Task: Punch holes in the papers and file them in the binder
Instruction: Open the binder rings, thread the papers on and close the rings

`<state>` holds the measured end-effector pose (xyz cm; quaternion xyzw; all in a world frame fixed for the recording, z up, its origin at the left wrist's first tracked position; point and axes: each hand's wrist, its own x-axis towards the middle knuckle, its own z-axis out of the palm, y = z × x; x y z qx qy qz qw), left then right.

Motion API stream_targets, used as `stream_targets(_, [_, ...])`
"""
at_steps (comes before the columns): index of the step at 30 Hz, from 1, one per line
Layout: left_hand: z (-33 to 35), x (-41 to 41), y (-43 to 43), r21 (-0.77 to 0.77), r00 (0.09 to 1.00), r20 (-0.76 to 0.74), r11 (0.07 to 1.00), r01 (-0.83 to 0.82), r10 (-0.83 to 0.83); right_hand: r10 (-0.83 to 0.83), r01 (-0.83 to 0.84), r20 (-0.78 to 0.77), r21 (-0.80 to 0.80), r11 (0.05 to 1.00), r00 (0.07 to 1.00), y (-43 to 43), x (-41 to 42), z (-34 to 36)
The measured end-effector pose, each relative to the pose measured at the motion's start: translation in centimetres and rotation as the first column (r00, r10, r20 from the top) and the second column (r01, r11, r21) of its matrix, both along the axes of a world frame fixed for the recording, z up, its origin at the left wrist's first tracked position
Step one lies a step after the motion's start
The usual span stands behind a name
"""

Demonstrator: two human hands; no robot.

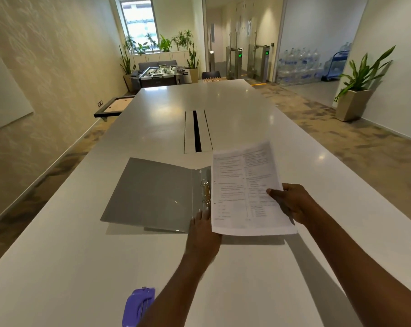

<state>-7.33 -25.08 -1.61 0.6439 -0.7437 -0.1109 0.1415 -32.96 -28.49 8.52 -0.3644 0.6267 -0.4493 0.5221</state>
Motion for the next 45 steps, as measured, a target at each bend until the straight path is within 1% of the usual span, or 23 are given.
stream_targets(2, [-0.3,-0.7,0.0,0.048,1.0,-0.008,0.999,-0.001,0.002,0.008,-0.007,-0.032,0.045,0.999,0.999,-1.8,0.0,-1.2])
stream_targets(5, [-1.0,-1.3,0.4,0.018,0.999,0.036,1.0,-0.005,0.005,0.002,0.002,-0.047,0.09,0.996,0.999,-3.5,-0.4,-3.2])
stream_targets(11, [-1.7,-2.4,1.5,-0.034,0.999,0.009,0.998,-0.048,0.048,-0.012,0.017,-0.043,0.115,0.993,0.999,-3.0,-1.3,-5.7])
stream_targets(13, [-1.8,-2.9,2.4,-0.077,0.998,-0.041,0.996,-0.054,0.051,-0.004,0.008,-0.036,0.11,0.994,0.999,-2.1,-1.5,-5.9])
stream_targets(16, [-1.4,-3.5,3.7,0.016,0.963,-0.248,0.995,-0.101,0.102,0.009,-0.006,-0.04,0.093,0.996,0.999,-0.6,-2.1,-6.1])
stream_targets(17, [-1.2,-3.3,4.2,0.031,0.962,-0.241,0.992,-0.125,0.128,0.013,-0.009,-0.048,0.089,0.996,0.999,0.1,-2.3,-6.0])
stream_targets(18, [-0.9,-2.9,4.4,0.046,0.944,-0.283,0.985,-0.164,0.171,0.013,-0.009,-0.047,0.087,0.996,0.999,0.7,-2.6,-6.1])
stream_targets(19, [-1.0,-2.9,4.6,0.016,0.946,-0.273,0.984,-0.175,0.173,0.013,-0.009,-0.039,0.085,0.996,0.999,1.4,-2.8,-6.2])
stream_targets(21, [-1.4,-3.5,5.3,-0.051,0.96,-0.262,0.991,-0.12,0.103,0.004,-0.003,-0.01,0.084,0.996,1.0,2.9,-3.2,-6.5])
stream_targets(23, [-1.0,-3.4,6.0,-0.062,0.93,-0.353,0.99,-0.129,0.099,-0.001,0.002,-0.013,0.094,0.996,1.0,4.4,-3.5,-6.7])
stream_targets(24, [-0.2,-3.3,6.3,-0.012,0.906,-0.404,0.99,-0.14,0.123,-0.005,0.007,-0.019,0.096,0.995,1.0,5.2,-3.5,-6.7])
stream_targets(28, [0.3,-3.3,9.7,-0.013,0.923,-0.375,0.995,-0.101,0.088,-0.018,0.021,-0.03,0.083,0.996,0.999,8.9,-3.6,-6.4])
stream_targets(29, [0.2,-3.6,10.9,-0.004,0.943,-0.323,0.997,-0.083,0.077,-0.018,0.021,-0.034,0.083,0.996,0.999,9.8,-3.7,-6.5])
stream_targets(31, [0.0,-4.0,12.9,0.015,0.948,-0.307,0.996,-0.089,0.089,-0.026,0.03,-0.04,0.08,0.996,0.999,11.5,-4.0,-6.8])
stream_targets(32, [0.0,-4.1,14.3,0.038,0.959,-0.276,0.998,-0.052,0.06,-0.029,0.032,-0.045,0.077,0.996,0.999,12.4,-4.1,-6.9])
stream_targets(33, [0.0,-4.1,16.0,0.089,0.981,-0.193,0.996,-0.006,0.023,-0.031,0.034,-0.049,0.074,0.997,0.998,13.2,-4.3,-7.2])
stream_targets(35, [-0.7,-3.8,18.2,0.121,0.997,-0.057,0.992,-0.041,0.048,-0.028,0.031,-0.05,0.073,0.997,0.998,15.0,-4.6,-7.4])
stream_targets(36, [-0.9,-4.0,19.1,0.149,0.998,-0.052,0.989,-0.02,0.028,-0.027,0.03,-0.05,0.076,0.997,0.998,15.8,-4.8,-7.4])
stream_targets(39, [0.0,-5.2,21.5,0.117,0.995,-0.081,0.99,0.073,-0.064,-0.026,0.028,-0.039,0.073,0.997,0.999,17.6,-5.5,-7.5])
stream_targets(40, [-0.2,-5.6,22.2,0.109,0.993,-0.11,0.992,0.065,-0.053,-0.023,0.026,-0.045,0.071,0.997,0.999,18.1,-5.8,-7.4])
stream_targets(41, [0.1,-5.6,23.3,0.112,0.996,-0.08,0.992,0.057,-0.048,-0.024,0.027,-0.055,0.065,0.997,0.998,18.6,-6.0,-7.3])
stream_targets(44, [1.3,-5.2,24.9,0.255,0.997,-0.07,0.965,0.06,-0.044,-0.014,0.02,-0.103,0.058,0.998,0.995,19.5,-6.7,-7.6])
stream_targets(45, [1.3,-5.3,25.0,0.211,0.998,0.0,0.976,0.057,-0.058,-0.003,0.009,-0.118,0.052,0.999,0.993,19.8,-6.8,-7.5])
